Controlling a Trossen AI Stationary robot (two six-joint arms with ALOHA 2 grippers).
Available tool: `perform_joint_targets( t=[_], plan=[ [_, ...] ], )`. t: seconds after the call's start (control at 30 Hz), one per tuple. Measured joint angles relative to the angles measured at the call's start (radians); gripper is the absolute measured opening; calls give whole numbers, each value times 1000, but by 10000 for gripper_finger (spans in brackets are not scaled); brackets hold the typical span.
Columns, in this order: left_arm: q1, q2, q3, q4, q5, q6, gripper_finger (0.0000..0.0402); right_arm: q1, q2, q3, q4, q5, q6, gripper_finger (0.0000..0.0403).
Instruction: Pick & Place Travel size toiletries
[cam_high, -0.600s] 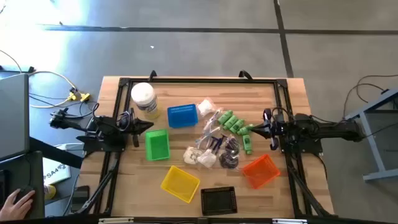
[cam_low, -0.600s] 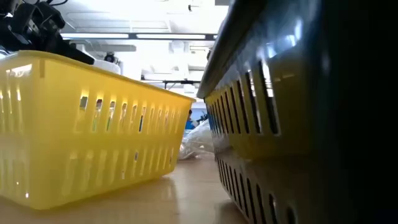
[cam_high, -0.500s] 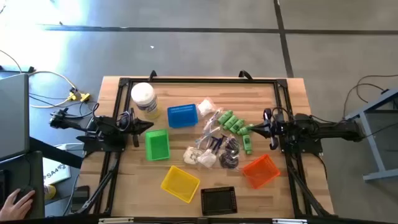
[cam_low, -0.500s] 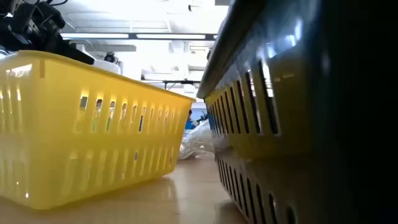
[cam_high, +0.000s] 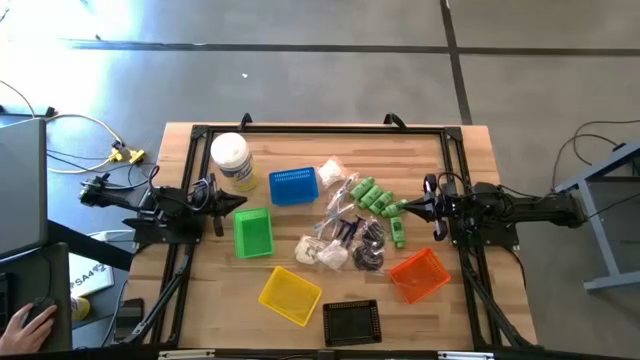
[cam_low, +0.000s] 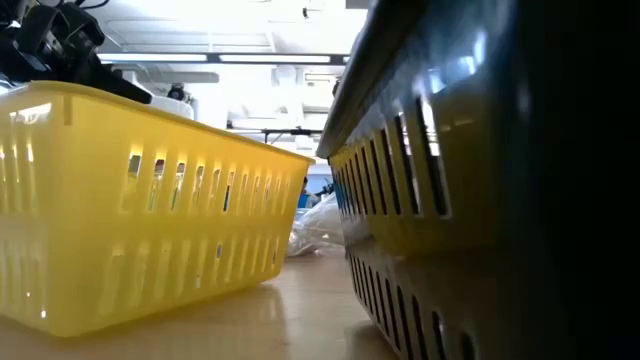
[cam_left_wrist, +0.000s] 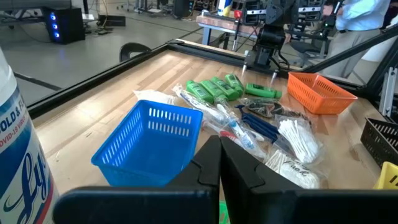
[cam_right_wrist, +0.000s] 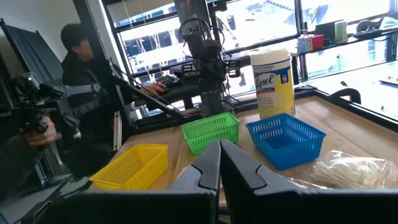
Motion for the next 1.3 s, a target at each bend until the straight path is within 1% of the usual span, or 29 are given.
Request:
perform_joint_targets(
  t=[0.9,1.13,1.3],
  plan=[
    [0,0,0,0,-14,0,0,0,0,0,-16,0,-1,3],
    [0,0,0,0,-16,0,0,0,0,0,15,46,18,3],
    [0,0,0,0,-16,0,0,0,18,0,41,49,23,3]
  ],
)
